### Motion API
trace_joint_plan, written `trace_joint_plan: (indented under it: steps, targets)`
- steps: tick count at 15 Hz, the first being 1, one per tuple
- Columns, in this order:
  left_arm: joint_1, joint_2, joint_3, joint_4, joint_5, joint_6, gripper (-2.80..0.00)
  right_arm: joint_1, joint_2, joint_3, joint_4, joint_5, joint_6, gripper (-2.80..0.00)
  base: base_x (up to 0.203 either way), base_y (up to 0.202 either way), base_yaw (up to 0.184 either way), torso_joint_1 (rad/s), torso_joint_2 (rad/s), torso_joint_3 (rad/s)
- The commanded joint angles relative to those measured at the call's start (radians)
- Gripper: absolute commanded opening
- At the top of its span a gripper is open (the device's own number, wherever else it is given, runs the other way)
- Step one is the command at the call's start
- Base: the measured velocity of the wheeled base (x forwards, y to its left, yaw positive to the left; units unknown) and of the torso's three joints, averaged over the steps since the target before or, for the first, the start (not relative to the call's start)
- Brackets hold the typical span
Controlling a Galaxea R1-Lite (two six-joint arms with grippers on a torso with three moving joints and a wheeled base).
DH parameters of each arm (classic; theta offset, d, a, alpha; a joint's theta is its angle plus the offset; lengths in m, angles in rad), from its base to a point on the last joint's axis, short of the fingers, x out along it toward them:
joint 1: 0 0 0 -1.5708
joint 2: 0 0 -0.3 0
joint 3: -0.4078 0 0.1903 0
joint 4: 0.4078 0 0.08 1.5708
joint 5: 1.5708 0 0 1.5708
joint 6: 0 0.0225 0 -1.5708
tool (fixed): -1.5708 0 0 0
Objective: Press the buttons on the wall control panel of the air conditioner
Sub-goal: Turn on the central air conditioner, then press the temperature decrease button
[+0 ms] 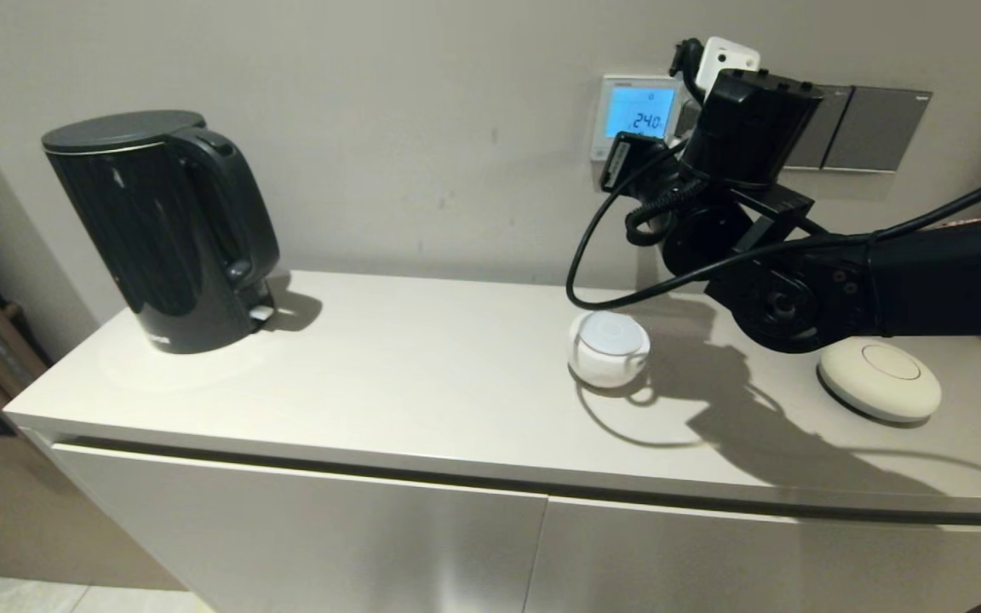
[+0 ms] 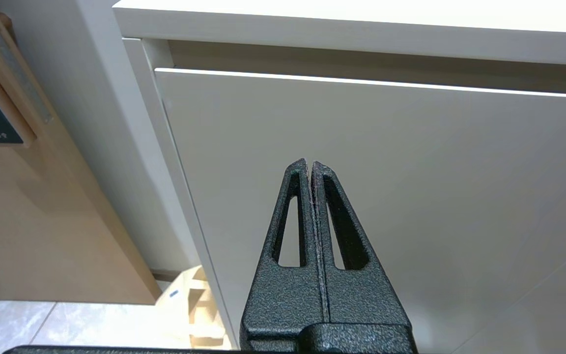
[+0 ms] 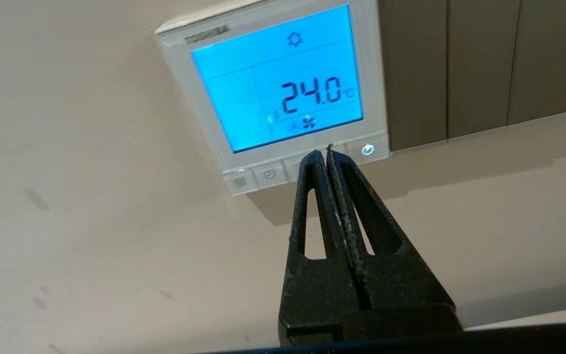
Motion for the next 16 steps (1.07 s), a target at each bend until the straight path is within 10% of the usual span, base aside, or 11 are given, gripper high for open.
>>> trace_joint_plan:
  steps: [1, 16]
  targets:
    - [0.000, 0.001, 0.000, 0.000, 0.000, 0.000, -2.80, 0.001, 0.001, 0.000, -0.004, -0.002, 0.000, -2.80, 0.000, 0.000, 0.000, 0.000, 0.00, 0.000]
    - [0.000, 0.001, 0.000, 0.000, 0.000, 0.000, -2.80, -0.001, 0.043, -0.006, -0.004, 0.000, 0.001, -2.80, 0.000, 0.000, 0.000, 0.000, 0.00, 0.000]
